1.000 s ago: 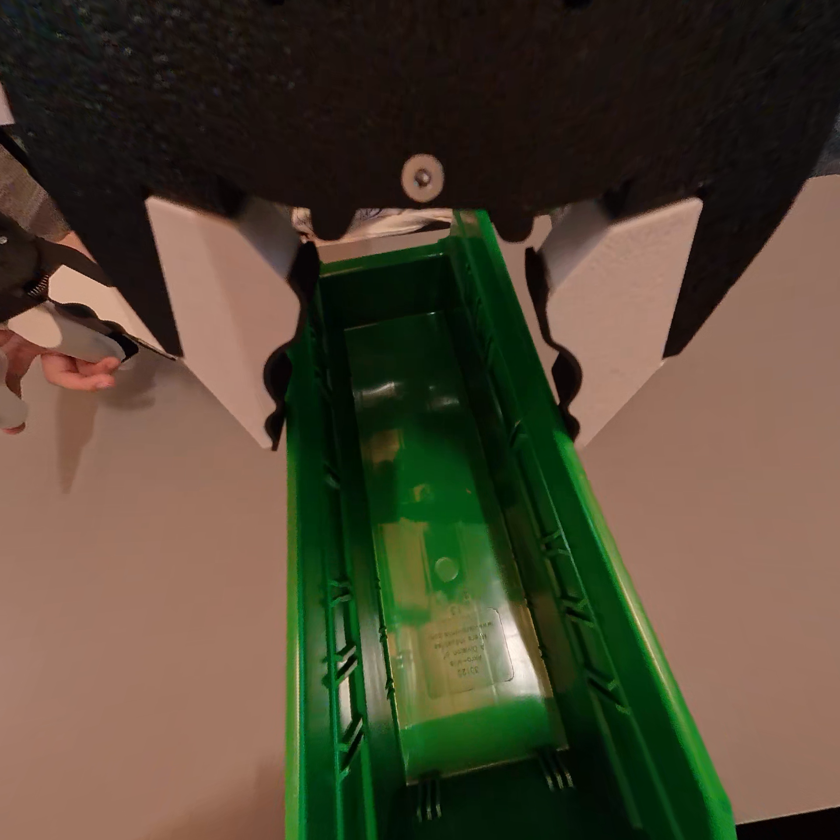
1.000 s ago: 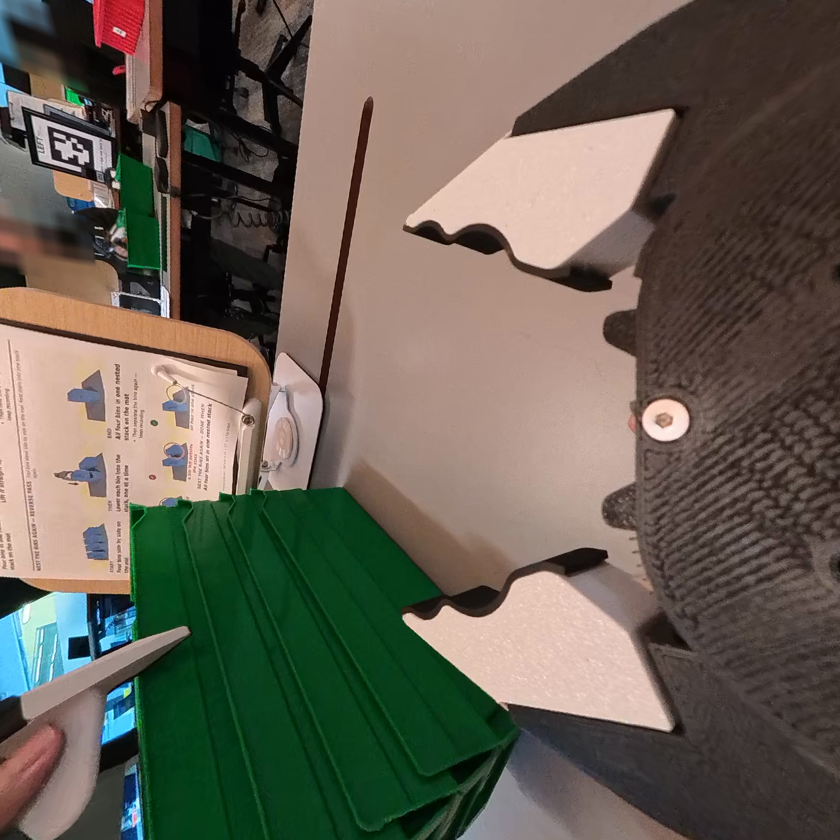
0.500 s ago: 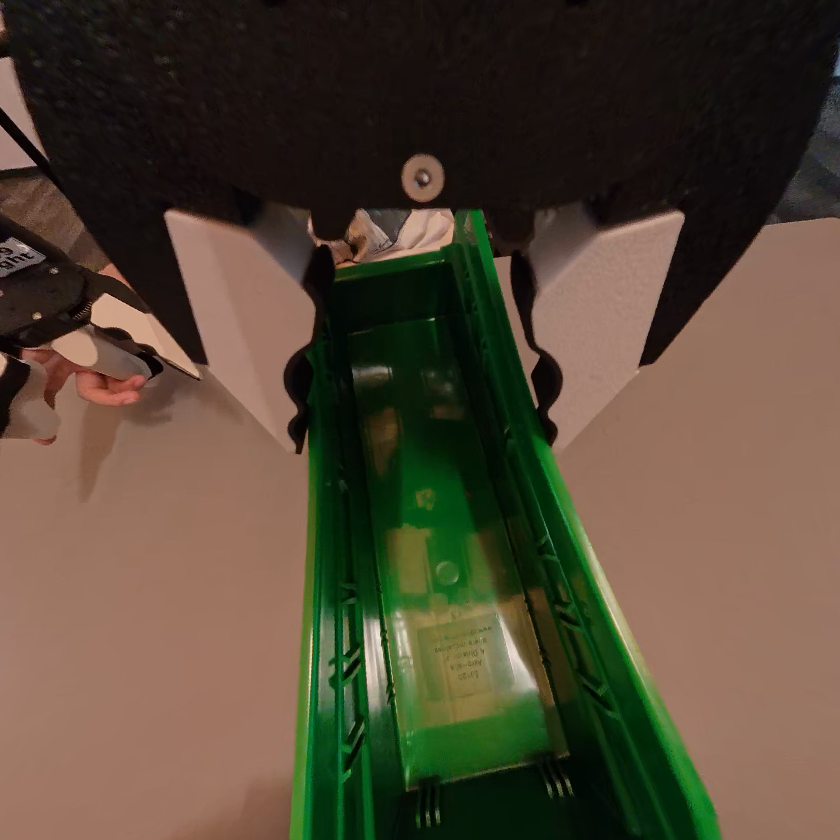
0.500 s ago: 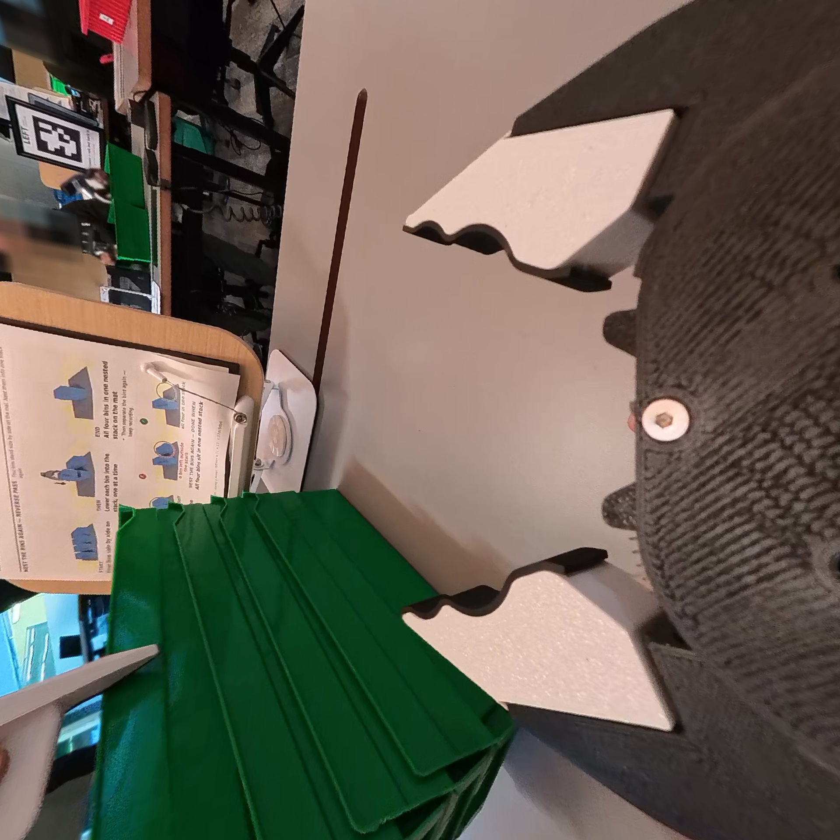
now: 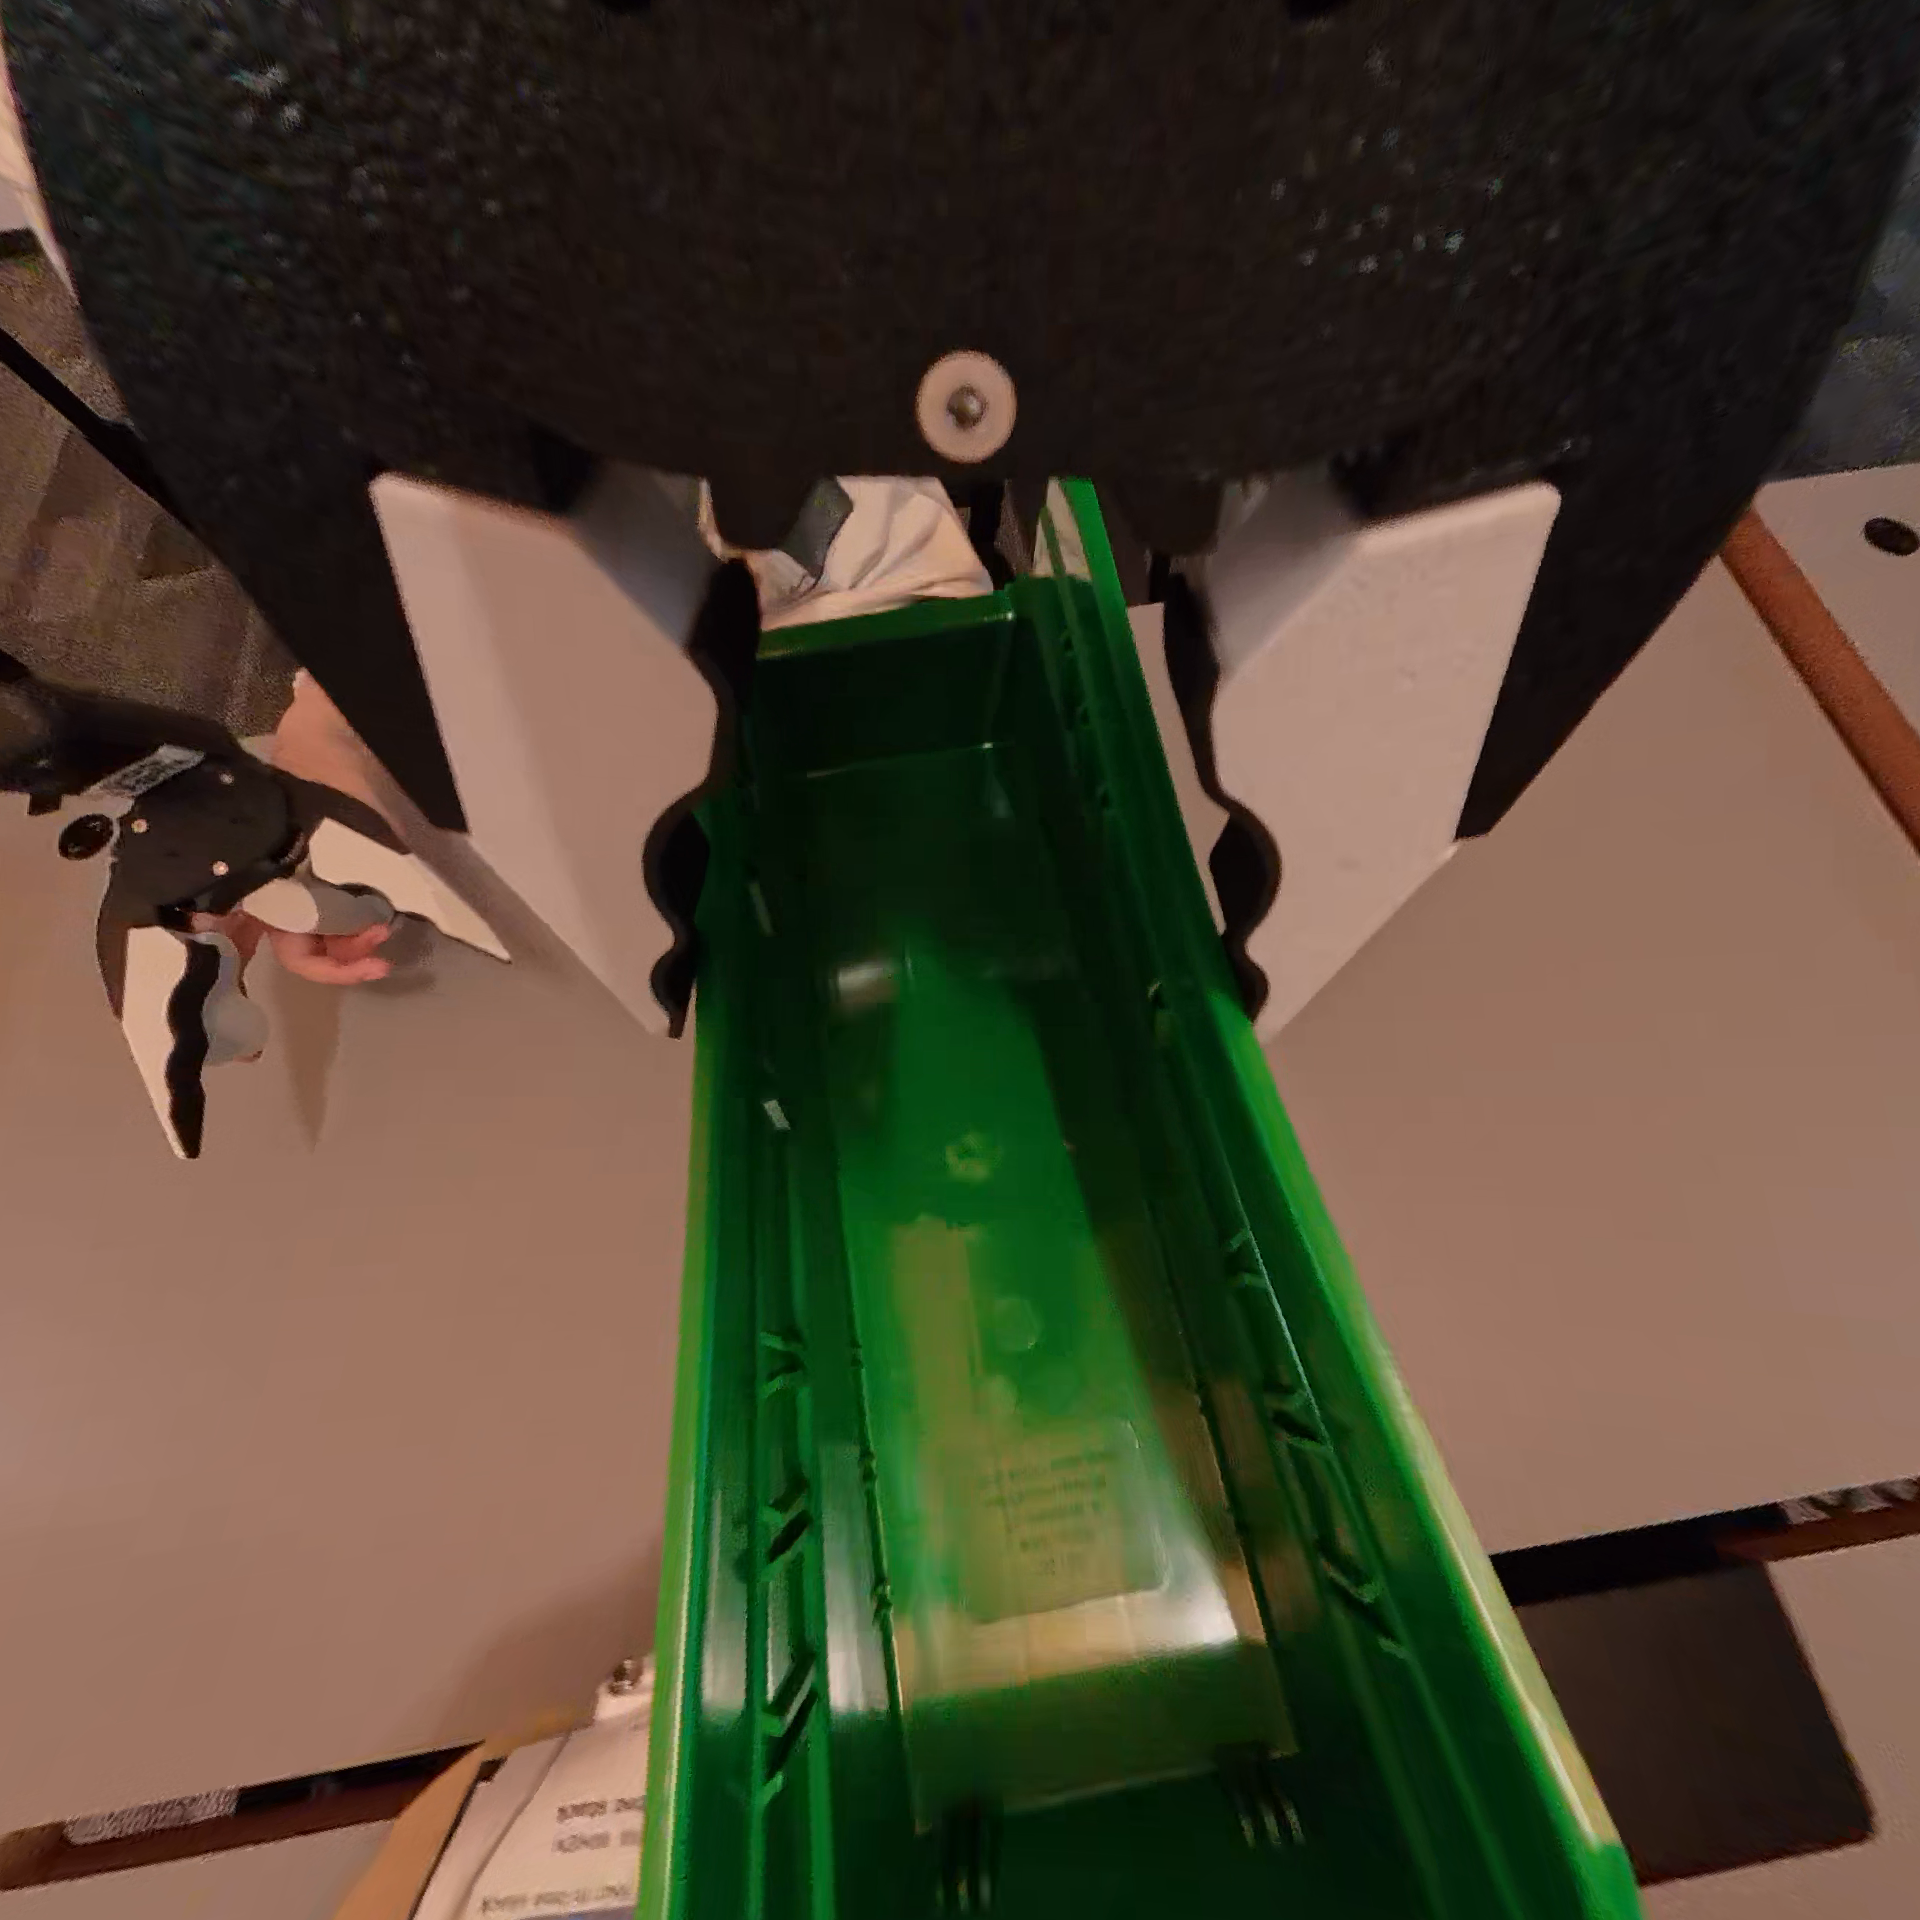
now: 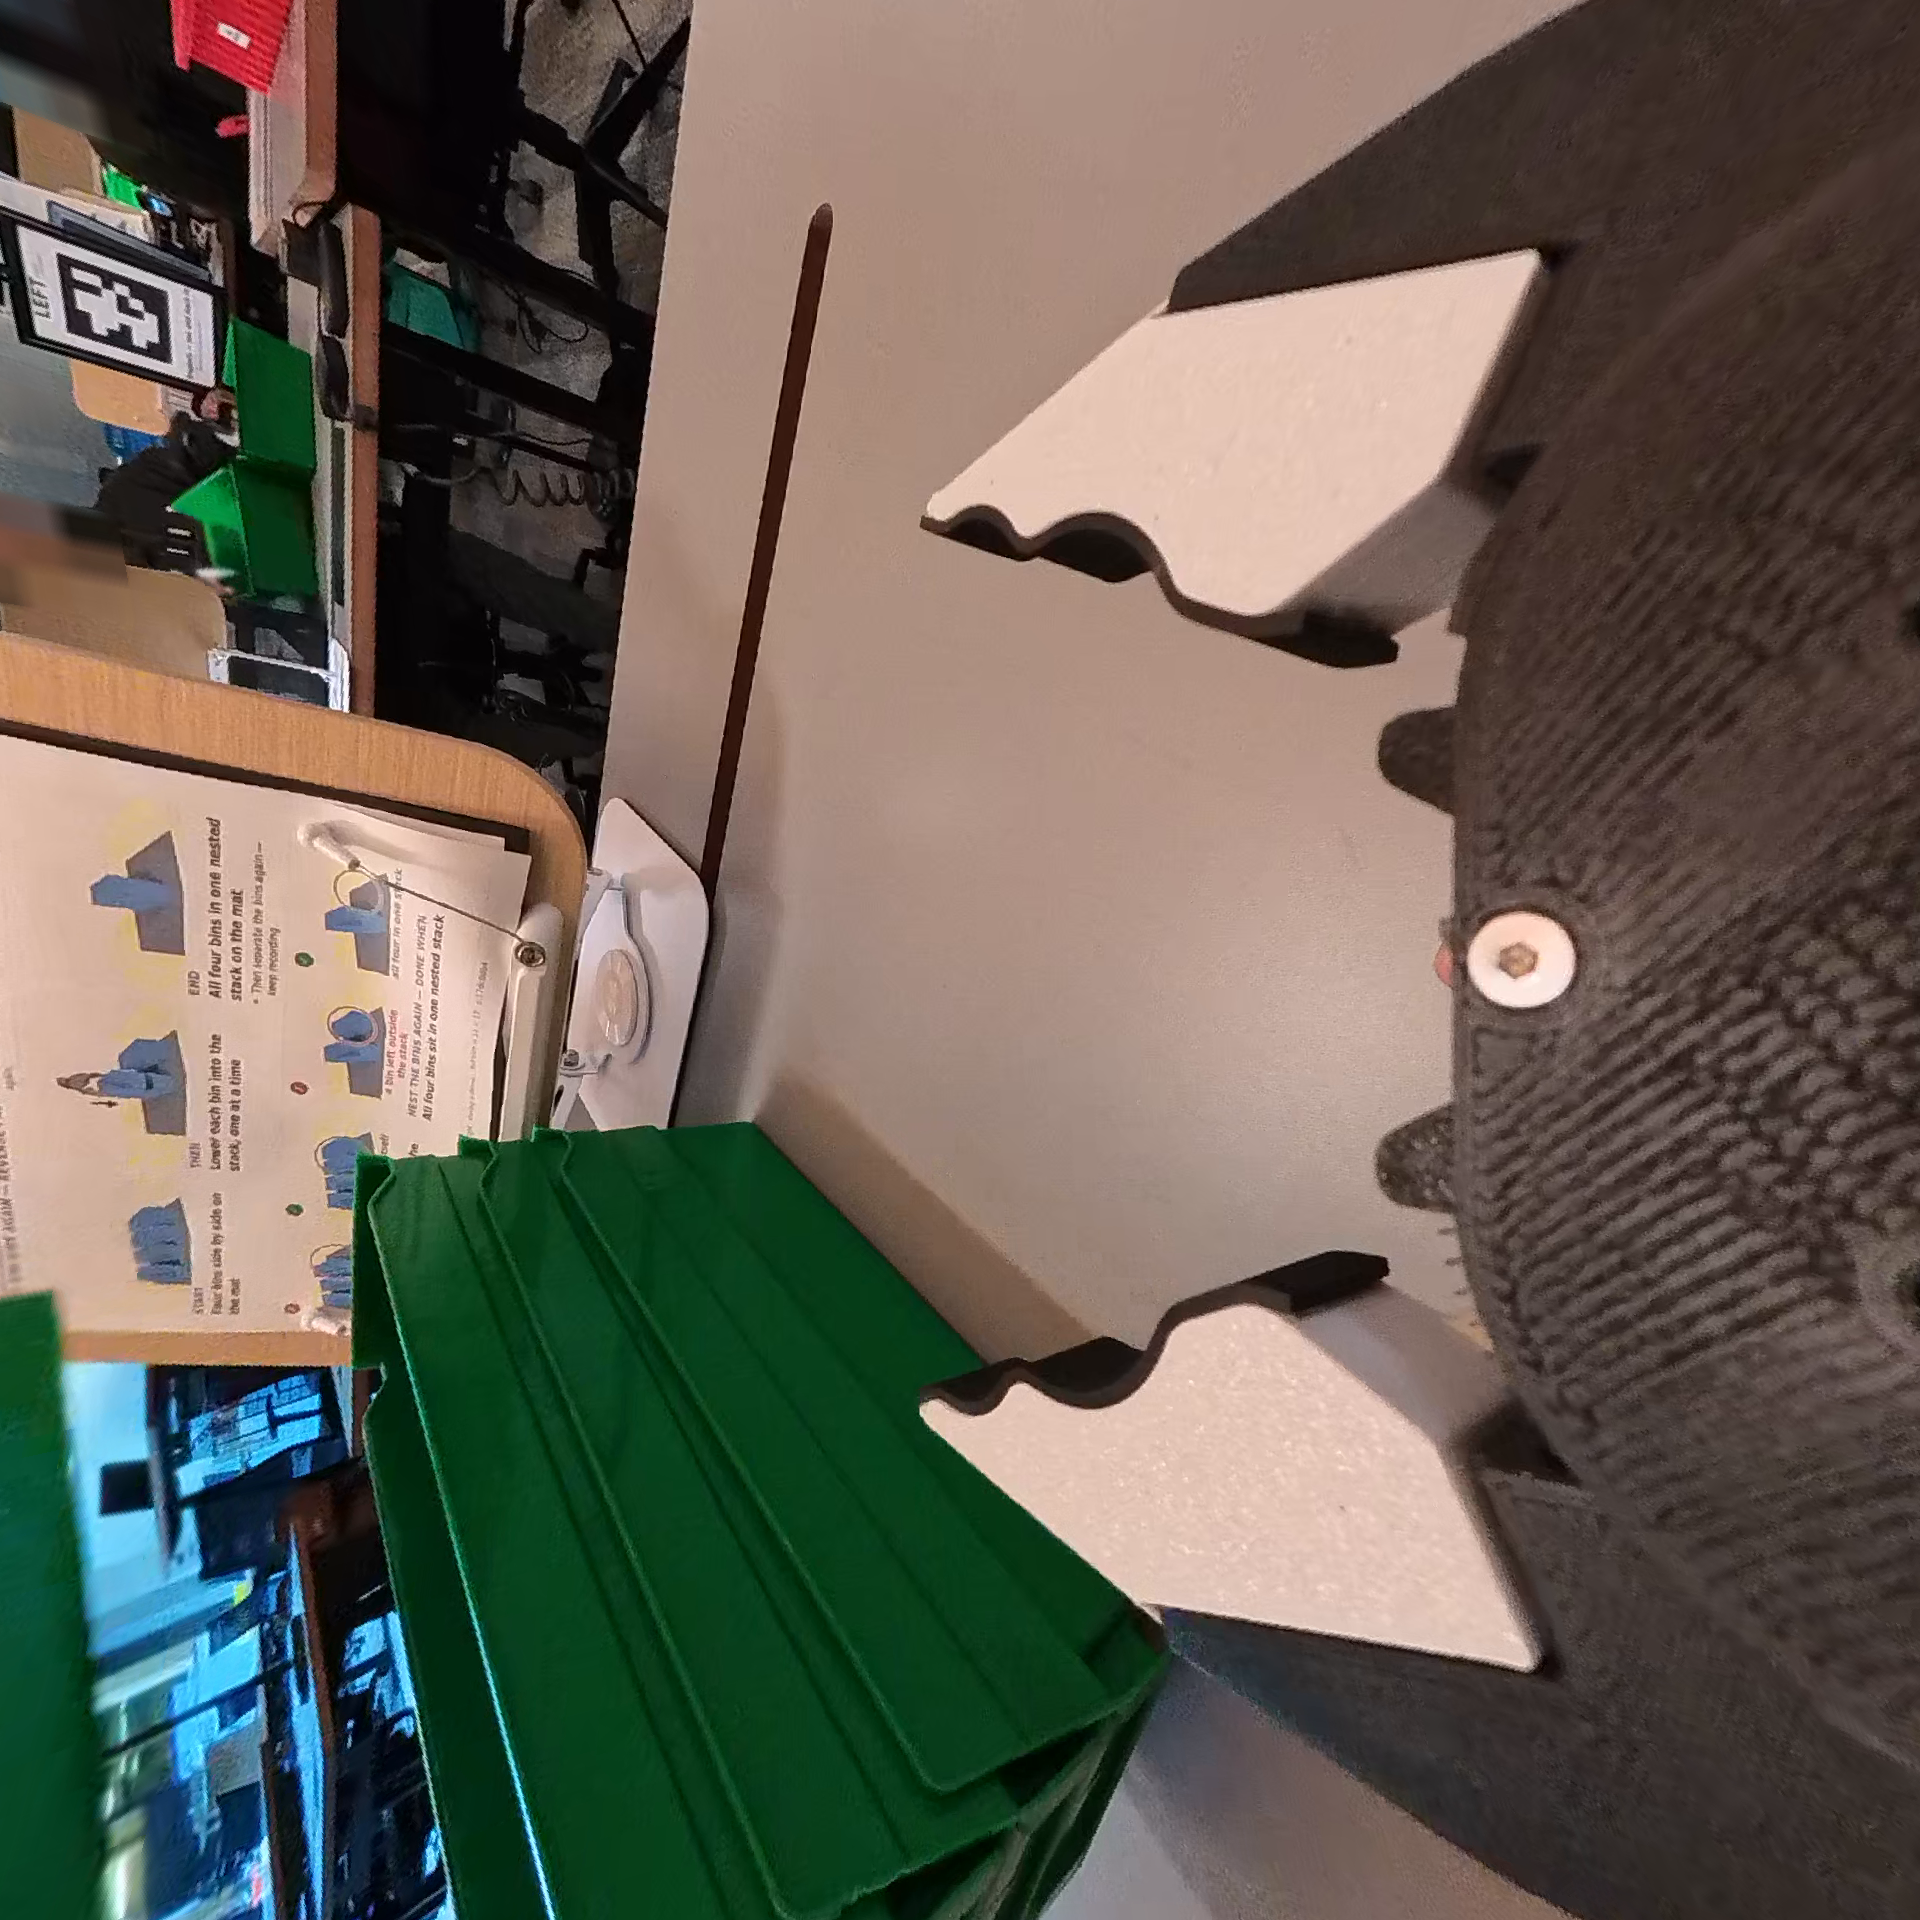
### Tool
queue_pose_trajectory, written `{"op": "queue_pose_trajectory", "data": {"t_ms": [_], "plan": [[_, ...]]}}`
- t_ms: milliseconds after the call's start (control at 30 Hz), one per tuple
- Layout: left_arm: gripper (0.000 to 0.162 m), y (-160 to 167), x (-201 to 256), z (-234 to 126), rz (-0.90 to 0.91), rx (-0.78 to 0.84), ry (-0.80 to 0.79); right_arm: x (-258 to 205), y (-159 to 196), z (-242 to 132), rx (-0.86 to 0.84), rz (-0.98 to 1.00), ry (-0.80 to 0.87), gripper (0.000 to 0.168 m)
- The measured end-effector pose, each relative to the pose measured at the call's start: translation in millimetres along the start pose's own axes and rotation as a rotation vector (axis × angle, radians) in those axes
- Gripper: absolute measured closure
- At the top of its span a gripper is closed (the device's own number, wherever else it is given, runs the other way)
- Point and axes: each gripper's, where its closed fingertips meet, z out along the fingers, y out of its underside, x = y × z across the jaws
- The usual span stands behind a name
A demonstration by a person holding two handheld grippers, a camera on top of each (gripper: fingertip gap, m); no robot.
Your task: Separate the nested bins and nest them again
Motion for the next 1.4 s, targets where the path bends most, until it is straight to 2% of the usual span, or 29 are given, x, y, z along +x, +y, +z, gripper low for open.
{"op": "queue_pose_trajectory", "data": {"t_ms": [200,367,533,767,933,1133,1267,1400], "plan": [[0.063,14.8,-82.5,-33.3,-0.019,0.023,-0.011,-2.8,4.5,3.4,-0.012,0.012,-0.012,0.019],[0.063,38.0,-172.9,-30.2,-0.065,0.006,-0.098,-5.6,6.7,5.0,-0.013,0.029,-0.030,0.020],[0.063,60.0,-246.1,-1.4,-0.073,0.004,-0.092,-2.2,5.7,6.9,0.012,0.018,-0.017,0.020],[0.064,80.9,-320.9,74.7,-0.127,-0.003,-0.017,4.5,9.1,11.1,0.042,-0.048,0.027,0.020],[0.065,90.8,-359.4,129.2,-0.108,-0.027,-0.008,6.2,5.1,9.9,0.045,-0.118,0.066,0.020],[0.065,95.5,-385.9,183.5,-0.080,-0.056,-0.021,6.7,1.8,9.6,0.086,-0.054,0.057,0.022],[0.064,97.6,-385.5,202.5,-0.050,-0.052,0.039,7.7,3.7,10.1,0.073,-0.084,0.071,0.022],[0.063,93.3,-385.3,205.5,-0.036,-0.008,0.057,6.7,5.3,10.9,0.068,-0.098,0.071,0.022]]}}
